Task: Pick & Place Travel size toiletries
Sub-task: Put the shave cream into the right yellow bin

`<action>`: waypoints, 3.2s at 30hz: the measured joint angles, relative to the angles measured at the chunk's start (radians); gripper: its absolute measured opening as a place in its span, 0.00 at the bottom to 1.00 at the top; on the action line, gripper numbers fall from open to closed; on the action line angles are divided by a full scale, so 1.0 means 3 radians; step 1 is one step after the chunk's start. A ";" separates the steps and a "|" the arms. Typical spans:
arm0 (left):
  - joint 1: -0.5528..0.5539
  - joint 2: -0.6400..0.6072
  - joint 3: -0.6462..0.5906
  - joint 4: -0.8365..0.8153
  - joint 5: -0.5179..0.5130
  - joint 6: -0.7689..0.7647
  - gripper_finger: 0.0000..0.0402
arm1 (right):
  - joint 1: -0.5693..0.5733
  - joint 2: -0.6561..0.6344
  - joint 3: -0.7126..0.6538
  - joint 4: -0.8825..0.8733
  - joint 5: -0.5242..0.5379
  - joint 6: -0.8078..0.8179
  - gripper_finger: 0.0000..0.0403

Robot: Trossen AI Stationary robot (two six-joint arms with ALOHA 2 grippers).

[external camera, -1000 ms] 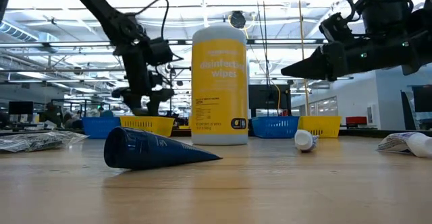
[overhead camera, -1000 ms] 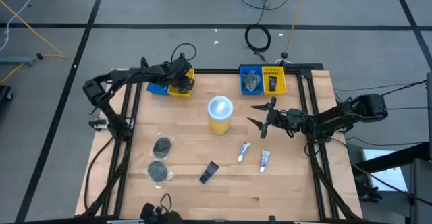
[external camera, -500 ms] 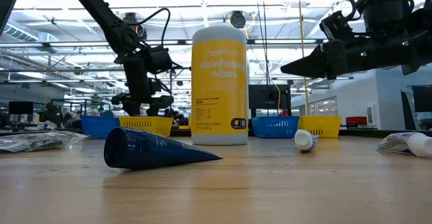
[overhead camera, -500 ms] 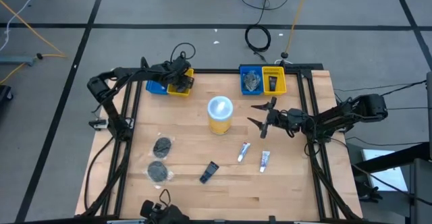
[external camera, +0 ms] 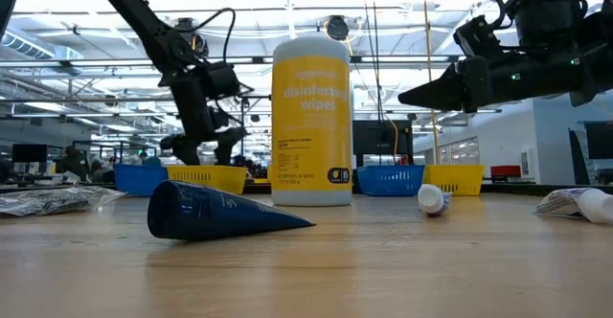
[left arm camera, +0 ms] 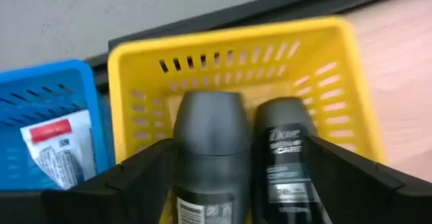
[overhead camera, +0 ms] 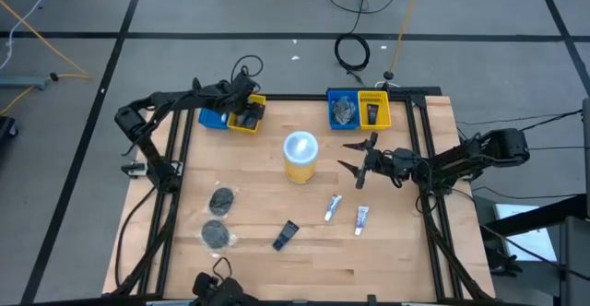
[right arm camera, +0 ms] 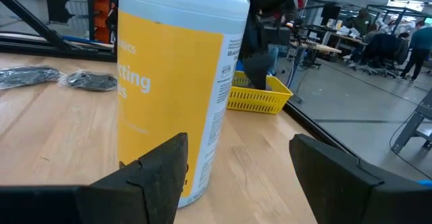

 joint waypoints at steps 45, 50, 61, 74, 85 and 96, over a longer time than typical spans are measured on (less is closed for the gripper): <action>-0.3762 -0.0944 -0.1244 0.1518 -0.0157 -0.1166 0.50 | -0.0001 0.0000 0.0001 0.0029 0.0003 0.0000 0.62; -0.4096 -0.0358 -0.0917 0.1978 -0.0451 -0.0397 0.49 | 0.0000 -0.0001 0.0001 0.0097 0.0001 0.0025 0.62; -0.4073 0.0409 -0.0136 0.1464 0.0468 -0.0539 0.65 | 0.0000 -0.0001 0.0003 0.0229 -0.0001 0.0031 0.62; -0.4214 0.0468 0.0239 0.0751 -0.0222 -0.0469 0.75 | 0.0002 -0.0001 0.0003 0.0265 -0.0165 0.0027 0.62; -0.4423 0.0639 0.0242 0.0566 -0.0689 -0.1500 0.75 | 0.0003 -0.0001 0.0002 0.0275 -0.0172 0.0005 0.62; -0.4432 0.0867 0.0253 0.0610 -0.0724 -0.1713 0.74 | 0.0003 0.0000 0.0001 0.0264 -0.0168 0.0001 0.62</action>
